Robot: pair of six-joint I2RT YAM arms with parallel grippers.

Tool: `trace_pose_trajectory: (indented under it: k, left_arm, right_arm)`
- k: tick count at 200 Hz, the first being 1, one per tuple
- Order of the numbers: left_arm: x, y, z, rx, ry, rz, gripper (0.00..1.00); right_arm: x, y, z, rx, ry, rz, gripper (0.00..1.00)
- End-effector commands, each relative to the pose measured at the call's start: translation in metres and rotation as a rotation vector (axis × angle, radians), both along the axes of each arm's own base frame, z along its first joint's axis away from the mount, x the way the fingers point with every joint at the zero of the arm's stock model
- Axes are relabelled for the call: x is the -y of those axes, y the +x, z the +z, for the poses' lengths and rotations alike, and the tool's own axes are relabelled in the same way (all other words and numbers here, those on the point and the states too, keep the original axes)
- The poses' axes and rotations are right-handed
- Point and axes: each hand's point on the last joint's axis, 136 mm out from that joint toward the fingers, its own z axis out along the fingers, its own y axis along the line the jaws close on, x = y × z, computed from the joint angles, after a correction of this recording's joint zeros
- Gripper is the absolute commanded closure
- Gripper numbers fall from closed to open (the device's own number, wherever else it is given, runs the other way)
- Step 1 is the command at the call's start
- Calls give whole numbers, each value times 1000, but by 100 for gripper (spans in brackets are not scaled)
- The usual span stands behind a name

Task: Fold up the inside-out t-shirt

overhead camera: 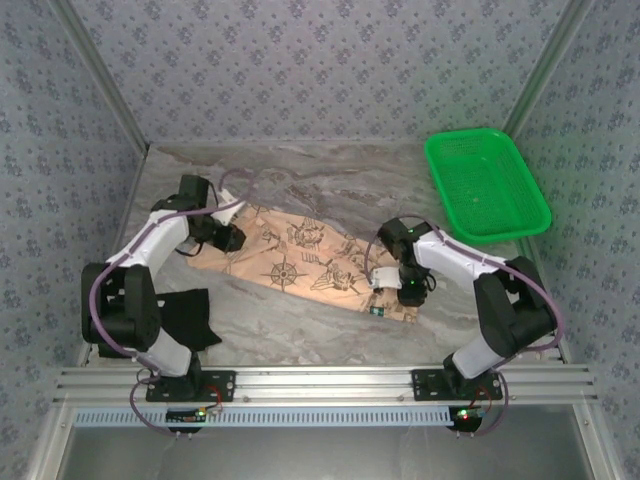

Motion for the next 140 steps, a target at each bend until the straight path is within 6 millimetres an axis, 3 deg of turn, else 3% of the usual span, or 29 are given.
trace_pose_trajectory:
  k: [1, 12, 25, 47, 63, 72, 81, 94, 112, 132, 140]
  left_arm:
    - [11, 2, 15, -134, -253, 266, 52]
    - [12, 4, 11, -180, -285, 346, 48]
    - [22, 1, 8, -198, -303, 326, 47]
    - [23, 6, -3, -178, -243, 339, 41]
    - [24, 20, -5, -210, -278, 399, 42]
    - [27, 25, -4, -217, -291, 412, 43]
    - [25, 30, -4, -213, -296, 441, 43]
    - [14, 37, -3, -199, -292, 516, 43]
    - [-11, 47, -1, -224, -300, 648, 44]
    - [-24, 59, 7, -242, -300, 686, 45]
    - [-25, 66, 11, -227, -298, 681, 45]
  right_arm:
    - [1, 7, 26, 62, 32, -94, 67]
    - [-11, 25, 43, 171, 144, -160, 66]
    - [-28, 52, 71, 329, 309, -243, 64]
    - [-73, 92, 129, 527, 643, -399, 46]
    - [-118, 85, 157, 479, 902, -311, 47]
    - [-139, 88, 165, 540, 979, -245, 38]
    - [-162, 87, 166, 587, 1018, -144, 32]
    - [-195, 90, 165, 593, 1057, -41, 32]
    - [-243, 99, 149, 534, 1060, 57, 33]
    - [-289, 121, 131, 518, 1046, 124, 33]
    - [-309, 136, 135, 529, 1066, 135, 33]
